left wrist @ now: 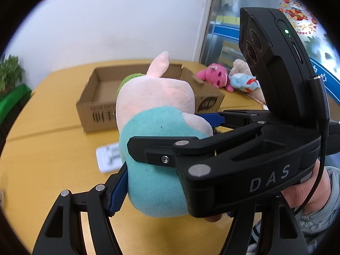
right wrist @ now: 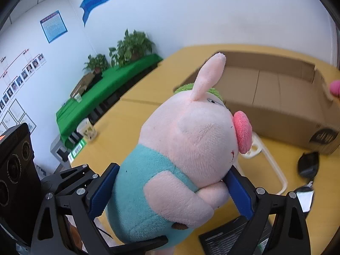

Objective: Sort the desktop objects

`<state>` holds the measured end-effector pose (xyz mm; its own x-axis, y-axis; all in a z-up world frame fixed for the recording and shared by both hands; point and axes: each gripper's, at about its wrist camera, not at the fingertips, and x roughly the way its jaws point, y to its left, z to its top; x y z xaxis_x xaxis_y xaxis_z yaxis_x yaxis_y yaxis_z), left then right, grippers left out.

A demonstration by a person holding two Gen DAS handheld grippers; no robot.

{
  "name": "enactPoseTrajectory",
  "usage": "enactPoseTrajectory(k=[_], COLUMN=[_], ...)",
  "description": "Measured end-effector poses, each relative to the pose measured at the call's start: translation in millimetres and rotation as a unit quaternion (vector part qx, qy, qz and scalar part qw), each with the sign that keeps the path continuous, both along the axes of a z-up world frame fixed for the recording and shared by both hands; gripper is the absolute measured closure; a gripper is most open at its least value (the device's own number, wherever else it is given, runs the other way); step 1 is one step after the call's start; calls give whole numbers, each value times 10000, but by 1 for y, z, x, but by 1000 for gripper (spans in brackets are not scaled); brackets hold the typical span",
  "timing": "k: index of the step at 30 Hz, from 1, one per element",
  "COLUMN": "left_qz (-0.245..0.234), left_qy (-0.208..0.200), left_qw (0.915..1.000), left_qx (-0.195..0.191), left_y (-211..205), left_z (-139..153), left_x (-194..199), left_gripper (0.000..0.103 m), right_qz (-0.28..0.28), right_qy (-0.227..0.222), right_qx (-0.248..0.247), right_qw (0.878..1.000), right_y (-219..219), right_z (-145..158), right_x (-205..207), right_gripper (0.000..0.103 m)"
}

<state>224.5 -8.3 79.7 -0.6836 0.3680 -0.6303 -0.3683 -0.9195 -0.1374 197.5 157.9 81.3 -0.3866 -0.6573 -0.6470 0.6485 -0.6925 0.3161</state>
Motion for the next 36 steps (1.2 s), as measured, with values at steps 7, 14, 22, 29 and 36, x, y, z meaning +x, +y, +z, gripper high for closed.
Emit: enactPoseTrajectory(k=[7, 14, 22, 29, 36], left_qz=[-265, -344, -200, -106, 60], left_qy=[537, 881, 961, 1099, 918], left_qw=[9982, 9954, 9943, 9934, 9954], left_qx=[26, 150, 427, 318, 255], left_y=[16, 18, -6, -21, -39], left_z=[48, 86, 125, 160, 160], left_x=[-35, -79, -157, -231, -299], left_gripper=[32, 32, 32, 32, 32], right_qz=[-261, -289, -97, -21, 80], right_qy=[650, 1077, 1332, 1362, 1146], right_qx=[-48, 11, 59, -107, -141], right_qw=[9975, 9938, 9910, 9906, 9933], right_y=[12, 8, -21, -42, -73], right_z=[62, 113, 163, 200, 194], right_x=[-31, -75, -149, -229, -305], right_gripper=[7, 8, 9, 9, 9])
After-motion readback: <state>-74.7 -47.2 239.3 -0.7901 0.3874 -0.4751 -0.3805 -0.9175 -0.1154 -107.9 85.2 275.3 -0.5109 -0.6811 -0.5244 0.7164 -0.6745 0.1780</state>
